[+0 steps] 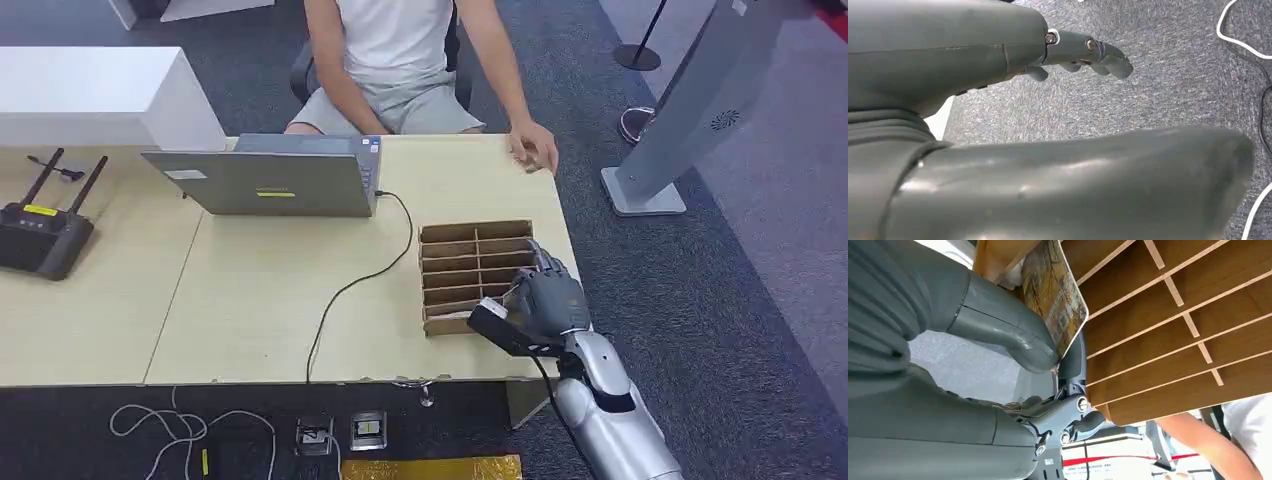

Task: Pass the card to the sensor for recognition and then transmit it.

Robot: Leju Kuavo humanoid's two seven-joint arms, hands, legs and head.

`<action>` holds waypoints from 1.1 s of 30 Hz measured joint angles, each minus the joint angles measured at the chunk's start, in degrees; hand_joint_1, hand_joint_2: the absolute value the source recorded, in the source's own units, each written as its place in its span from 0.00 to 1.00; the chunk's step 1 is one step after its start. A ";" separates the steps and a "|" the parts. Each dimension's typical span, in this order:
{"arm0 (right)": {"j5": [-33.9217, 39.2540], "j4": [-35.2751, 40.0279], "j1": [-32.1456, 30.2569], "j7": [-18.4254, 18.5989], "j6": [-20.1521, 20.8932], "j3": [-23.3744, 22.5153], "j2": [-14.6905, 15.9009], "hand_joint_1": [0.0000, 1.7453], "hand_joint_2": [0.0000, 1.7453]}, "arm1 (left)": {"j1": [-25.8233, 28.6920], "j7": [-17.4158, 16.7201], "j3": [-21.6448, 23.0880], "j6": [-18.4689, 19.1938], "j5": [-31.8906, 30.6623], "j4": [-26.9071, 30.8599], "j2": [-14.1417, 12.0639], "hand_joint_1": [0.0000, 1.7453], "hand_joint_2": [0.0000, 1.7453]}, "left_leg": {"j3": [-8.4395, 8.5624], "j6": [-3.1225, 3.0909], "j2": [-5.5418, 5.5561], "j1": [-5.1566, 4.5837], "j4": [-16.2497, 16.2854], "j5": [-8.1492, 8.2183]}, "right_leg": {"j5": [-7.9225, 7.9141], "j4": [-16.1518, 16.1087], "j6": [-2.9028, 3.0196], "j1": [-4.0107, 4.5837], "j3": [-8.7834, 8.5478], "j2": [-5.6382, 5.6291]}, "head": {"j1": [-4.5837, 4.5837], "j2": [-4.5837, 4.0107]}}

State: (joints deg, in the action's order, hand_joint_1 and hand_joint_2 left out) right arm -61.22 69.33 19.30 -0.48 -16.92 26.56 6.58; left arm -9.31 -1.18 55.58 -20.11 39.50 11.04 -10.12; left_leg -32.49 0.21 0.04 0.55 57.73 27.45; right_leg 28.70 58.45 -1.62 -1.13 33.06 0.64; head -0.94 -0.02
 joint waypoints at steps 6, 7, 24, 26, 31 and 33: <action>-0.13 -0.59 0.39 -0.20 -1.23 -0.31 -0.04 1.00 1.00 | 0.01 0.00 0.00 -0.11 0.00 0.00 0.00 0.00 0.00 | 0.00 0.00 0.00 0.00 0.00 -0.01 | -0.01 0.00 0.00 0.00 -0.02 0.01 | 0.00 0.00; -0.11 -0.63 0.67 -0.28 -1.64 -0.65 -0.04 1.00 1.00 | 0.01 0.00 0.00 -0.22 -0.02 0.00 0.00 0.00 0.00 | 0.00 -0.01 0.00 0.00 0.00 -0.01 | -0.01 0.00 0.00 0.00 -0.02 0.00 | 0.02 0.00; 0.83 -0.63 11.17 -3.78 -4.07 -4.96 -0.63 1.00 1.00 | -0.01 0.04 0.09 -0.92 -1.16 0.00 0.20 0.00 0.00 | 0.01 0.00 0.00 0.00 0.01 -0.02 | -0.02 0.03 -0.01 0.00 0.00 -0.02 | 0.00 0.00; 0.81 -0.63 12.11 -3.87 -4.07 -5.09 -0.66 1.00 1.00 | -0.01 0.04 0.09 -0.92 -1.18 0.00 0.28 0.00 0.00 | 0.01 0.00 0.00 0.00 0.01 -0.02 | -0.02 0.03 -0.01 0.00 -0.01 -0.01 | 0.00 0.00; 0.81 -0.63 13.18 -4.18 -4.04 -5.81 -1.16 1.00 1.00 | -0.01 0.07 0.11 -0.92 -1.29 0.00 0.39 0.00 0.00 | 0.00 0.00 0.00 0.00 0.01 -0.02 | -0.02 0.03 -0.01 0.00 -0.01 -0.01 | 0.02 0.00; 0.68 -0.63 13.47 -4.42 -4.00 -5.81 -1.36 1.00 1.00 | -0.01 0.13 0.13 -0.92 -1.57 0.00 0.42 0.00 0.00 | 0.00 0.00 0.00 0.00 0.01 -0.02 | -0.02 0.03 -0.01 0.00 0.00 -0.02 | 0.02 0.00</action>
State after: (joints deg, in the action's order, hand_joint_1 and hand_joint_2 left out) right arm -60.54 68.70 32.77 -4.90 -20.92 20.74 5.22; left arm -9.32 -1.05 55.71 -21.03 37.92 11.04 -9.70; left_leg -32.49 0.21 0.04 0.56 57.74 27.43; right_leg 28.68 58.48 -1.62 -1.12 33.06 0.62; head -0.92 -0.02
